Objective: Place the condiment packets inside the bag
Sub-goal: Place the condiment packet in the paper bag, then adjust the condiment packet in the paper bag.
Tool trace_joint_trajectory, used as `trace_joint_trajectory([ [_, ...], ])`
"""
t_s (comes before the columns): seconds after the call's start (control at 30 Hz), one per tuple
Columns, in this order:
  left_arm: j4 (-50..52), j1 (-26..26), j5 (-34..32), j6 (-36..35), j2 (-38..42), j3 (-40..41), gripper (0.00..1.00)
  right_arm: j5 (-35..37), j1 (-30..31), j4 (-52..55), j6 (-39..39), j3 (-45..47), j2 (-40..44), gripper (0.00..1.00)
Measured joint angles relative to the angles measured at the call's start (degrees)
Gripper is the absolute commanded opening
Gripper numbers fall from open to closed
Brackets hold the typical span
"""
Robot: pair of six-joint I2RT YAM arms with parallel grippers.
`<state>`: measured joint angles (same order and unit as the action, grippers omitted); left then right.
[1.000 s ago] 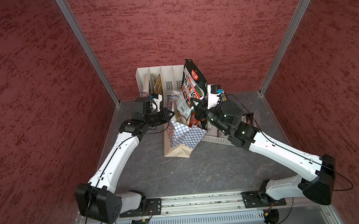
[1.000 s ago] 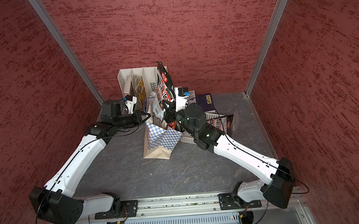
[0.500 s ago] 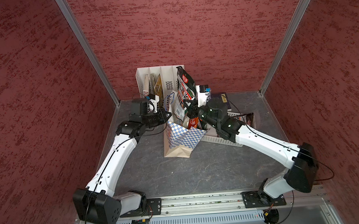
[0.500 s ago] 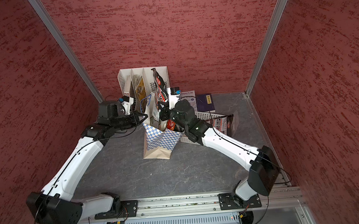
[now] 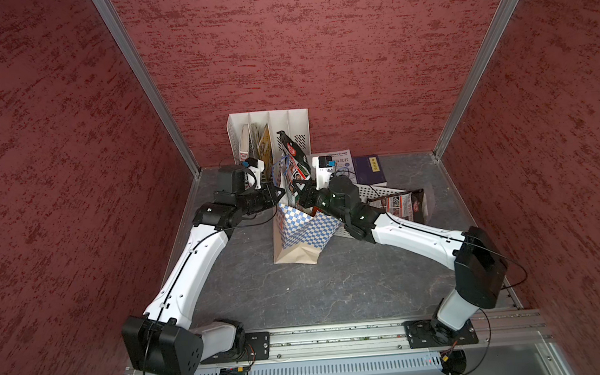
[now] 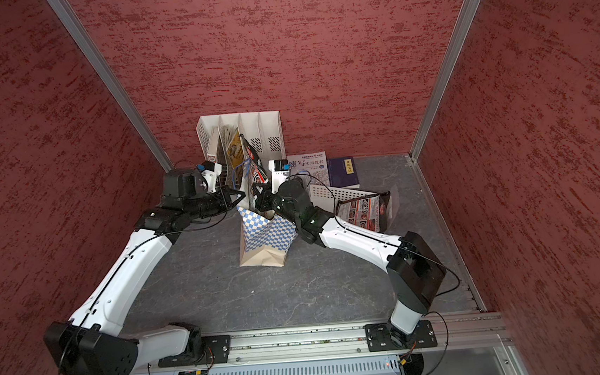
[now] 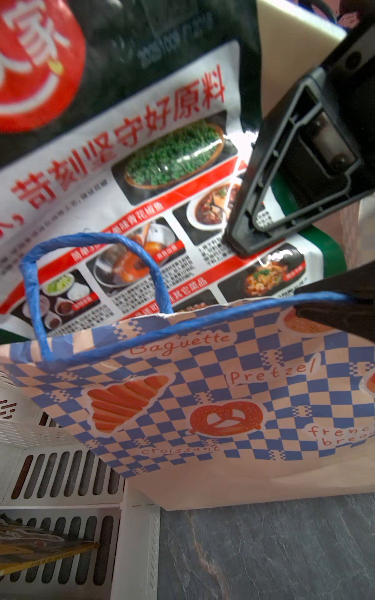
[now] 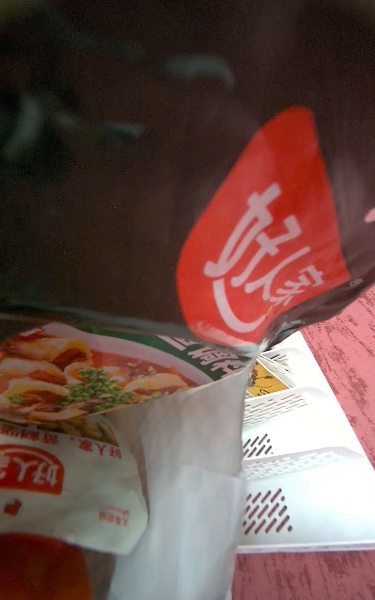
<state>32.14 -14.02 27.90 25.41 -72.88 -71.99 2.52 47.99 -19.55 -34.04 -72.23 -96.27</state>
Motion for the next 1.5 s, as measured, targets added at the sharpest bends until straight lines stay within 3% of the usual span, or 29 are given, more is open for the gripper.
trace_joint_trajectory([
  [0.27,0.02,0.39,-0.17,-0.42,0.52,0.44,0.00,0.44,0.57,1.79,2.08,1.16,1.25,0.53],
  [0.37,0.00,0.83,-0.48,-0.44,0.79,0.76,0.00,0.76,0.57,5.44,5.31,0.94,4.70,0.64],
  [0.6,-0.02,1.81,-2.23,-0.66,2.99,2.86,0.00,4.85,0.02,17.94,11.19,0.00,15.17,0.73],
  [0.77,-0.28,3.41,-3.78,-0.81,5.44,5.88,0.00,11.15,-1.22,29.00,14.93,-3.41,20.61,0.86],
  [0.9,-1.11,5.14,-3.96,-0.79,6.58,8.41,0.00,14.75,-1.68,36.22,18.10,-5.03,22.32,0.90],
  [1.03,-1.38,6.19,-4.00,-0.79,6.58,9.79,0.00,13.55,-1.81,43.08,22.25,-7.19,20.72,0.92],
  [1.17,-1.75,7.30,-3.93,-0.79,6.60,10.08,0.17,9.46,-1.84,47.15,24.98,-7.56,18.27,0.91],
  [1.33,-0.66,9.60,-5.14,-0.72,7.69,10.62,0.63,4.09,-1.88,49.27,25.83,-8.07,14.67,0.90],
  [1.5,2.60,13.00,-8.68,-0.94,13.11,11.10,0.83,0.17,-1.88,50.01,25.57,-11.93,9.11,0.83],
])
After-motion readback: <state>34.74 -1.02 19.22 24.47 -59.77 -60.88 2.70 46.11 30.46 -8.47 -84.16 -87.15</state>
